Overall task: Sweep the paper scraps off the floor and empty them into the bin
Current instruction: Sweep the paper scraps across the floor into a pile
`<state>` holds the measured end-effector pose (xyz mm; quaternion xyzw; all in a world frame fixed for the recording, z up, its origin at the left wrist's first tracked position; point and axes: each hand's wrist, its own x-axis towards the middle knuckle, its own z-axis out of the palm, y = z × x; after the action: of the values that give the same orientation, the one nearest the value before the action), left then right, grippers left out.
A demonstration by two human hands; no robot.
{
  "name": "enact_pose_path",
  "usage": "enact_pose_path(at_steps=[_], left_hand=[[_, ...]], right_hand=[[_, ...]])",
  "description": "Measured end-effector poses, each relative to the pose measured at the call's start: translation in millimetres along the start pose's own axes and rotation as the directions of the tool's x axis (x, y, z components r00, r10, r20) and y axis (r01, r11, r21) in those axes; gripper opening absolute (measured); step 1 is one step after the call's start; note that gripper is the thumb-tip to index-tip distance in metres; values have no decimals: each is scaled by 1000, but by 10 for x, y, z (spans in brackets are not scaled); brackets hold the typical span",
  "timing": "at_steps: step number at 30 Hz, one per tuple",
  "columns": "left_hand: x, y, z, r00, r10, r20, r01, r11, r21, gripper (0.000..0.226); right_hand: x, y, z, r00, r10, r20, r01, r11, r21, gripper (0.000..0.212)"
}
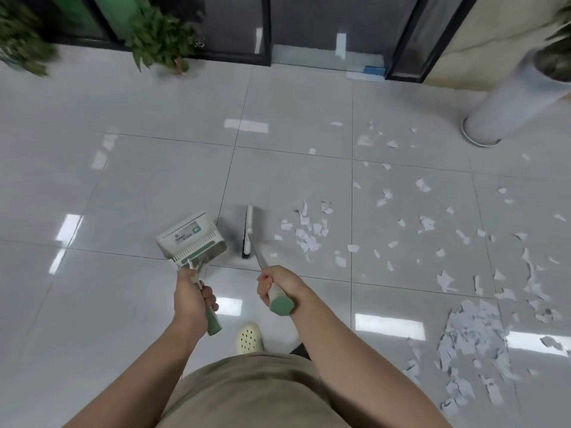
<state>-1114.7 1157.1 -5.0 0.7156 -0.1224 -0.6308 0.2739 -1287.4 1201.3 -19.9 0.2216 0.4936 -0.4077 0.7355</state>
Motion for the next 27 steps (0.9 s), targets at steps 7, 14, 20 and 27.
enact_pose_path(at_steps=[7,14,20,27], left_hand=[[-155,-216,337,997,-36,-73,34,999,-29,26],[-299,-549,1046,999,-46,-25,47,997,53,22],[-513,-824,1885,993,-76,88,61,984,166,24],[-689,-901,2387,968,-92,234,42,977,211,26]], right_hand=[[10,-498,-775,991,132,-31,-132,991,-10,13],[-392,-1053,-1840,981,100,-168,-65,977,203,13],[-804,-1530,-2741,967,-10,-254,85,954,286,19],[-948,-1696,-2880,843,-161,-513,103,985,-140,14]])
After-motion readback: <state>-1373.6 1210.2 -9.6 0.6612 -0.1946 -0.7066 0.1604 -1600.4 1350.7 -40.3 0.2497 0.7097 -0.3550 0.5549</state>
